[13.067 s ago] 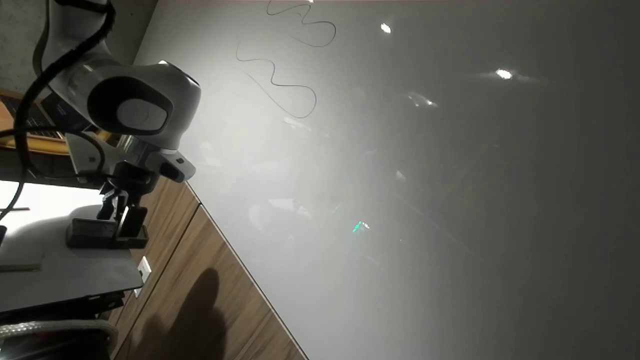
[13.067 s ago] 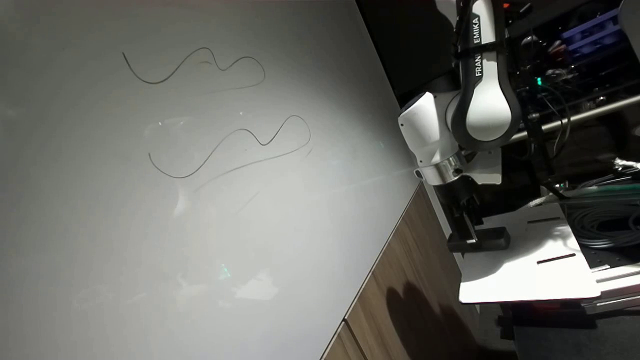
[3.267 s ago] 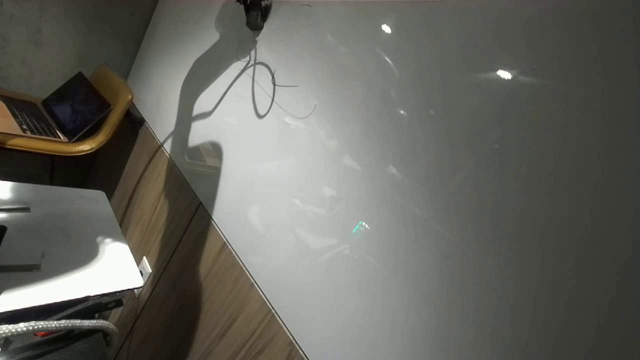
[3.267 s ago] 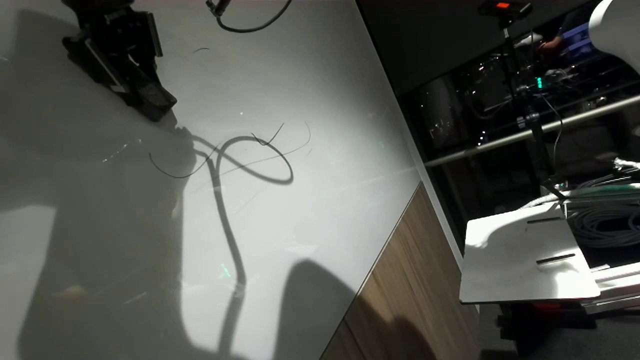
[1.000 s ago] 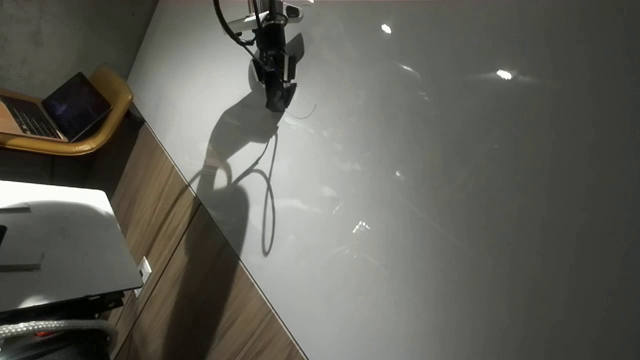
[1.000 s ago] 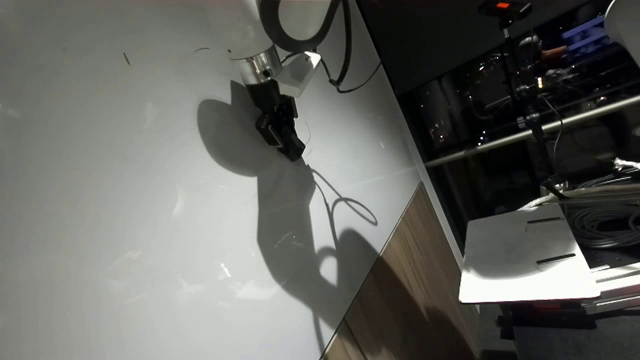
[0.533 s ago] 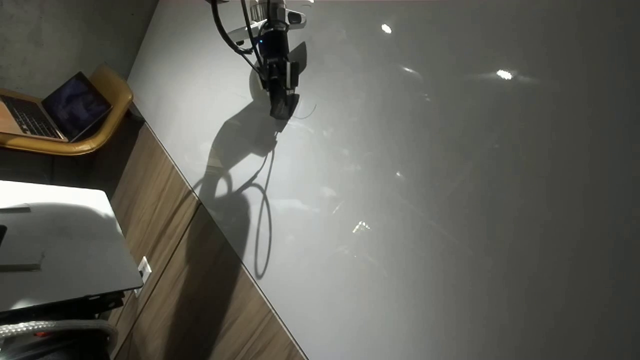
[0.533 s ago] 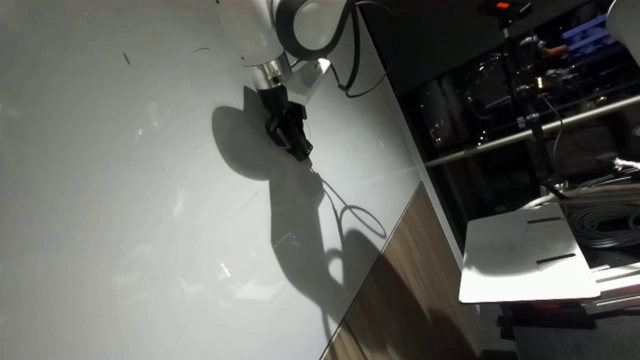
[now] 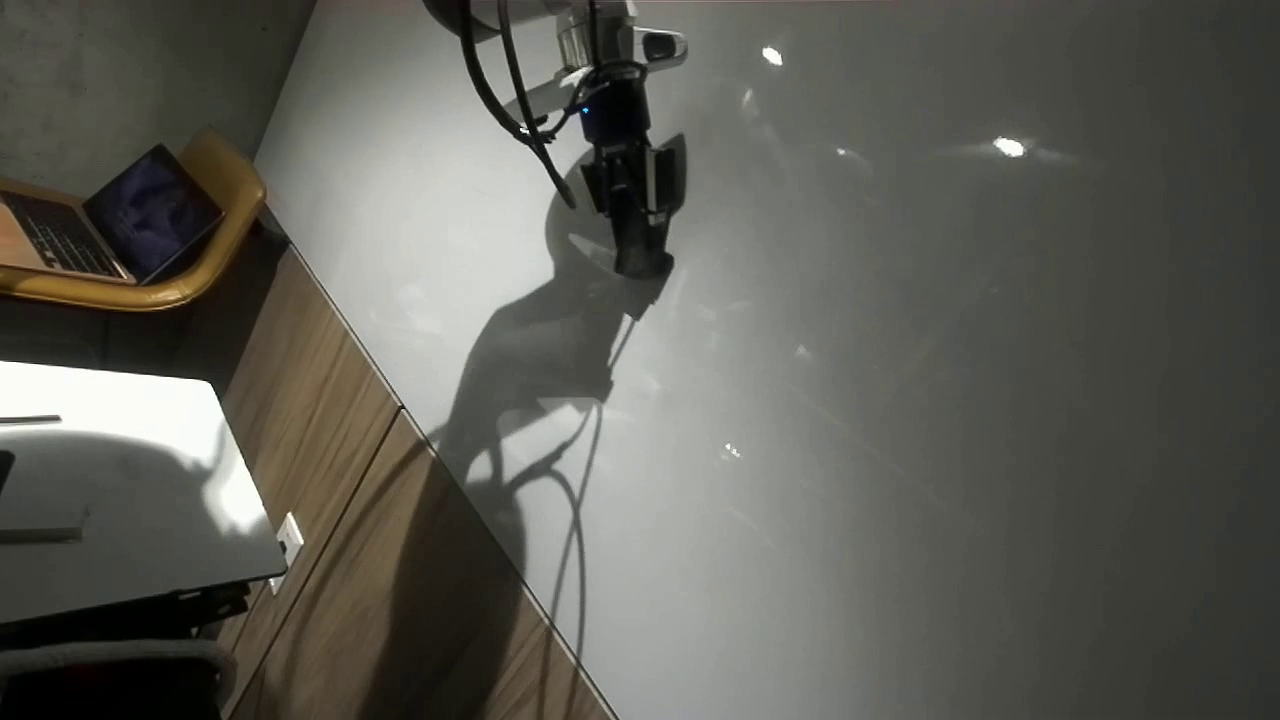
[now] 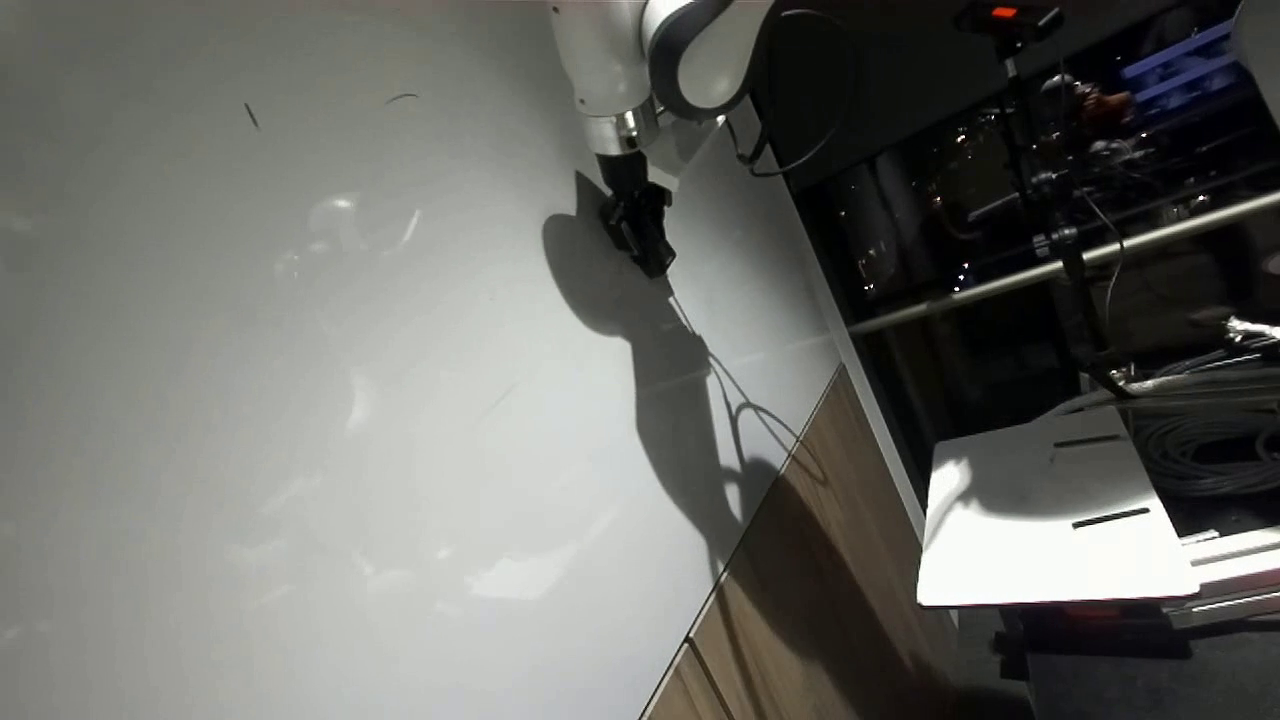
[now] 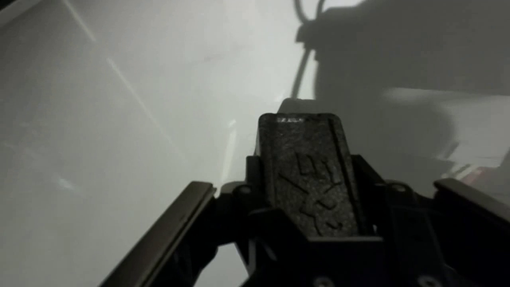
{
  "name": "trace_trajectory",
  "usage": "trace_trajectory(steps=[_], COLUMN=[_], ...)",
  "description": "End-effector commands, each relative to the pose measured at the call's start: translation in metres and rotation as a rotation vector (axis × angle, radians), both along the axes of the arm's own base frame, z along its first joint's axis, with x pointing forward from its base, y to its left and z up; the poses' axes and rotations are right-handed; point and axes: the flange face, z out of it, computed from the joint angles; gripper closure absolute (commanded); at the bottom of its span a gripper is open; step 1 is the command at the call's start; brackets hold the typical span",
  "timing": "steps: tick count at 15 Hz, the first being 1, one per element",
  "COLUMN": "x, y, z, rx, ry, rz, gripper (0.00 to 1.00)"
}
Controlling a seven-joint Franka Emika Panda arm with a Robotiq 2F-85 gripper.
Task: Use the eraser to wipe the whiteboard.
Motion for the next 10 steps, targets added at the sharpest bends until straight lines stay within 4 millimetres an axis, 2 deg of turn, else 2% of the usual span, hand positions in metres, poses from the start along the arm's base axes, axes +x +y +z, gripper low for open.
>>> trace_trajectory(steps=[1, 3, 5, 7, 10], x=[-0.033, -0.056, -0.058, -0.052, -0.04], y=[-0.088, -0.135, -0.124, -0.088, -0.008], z=[0.014, 0.015, 0.006, -0.014, -0.036], rx=[0.015, 0.035, 0.093, 0.174, 0.28], ry=[-0.072, -0.115, -0.134, -0.104, -0.01], rz=[-0.017, 0.009, 0.064, 0.128, 0.237], gripper=[0.69, 0.69, 0.69, 0.69, 0.69])
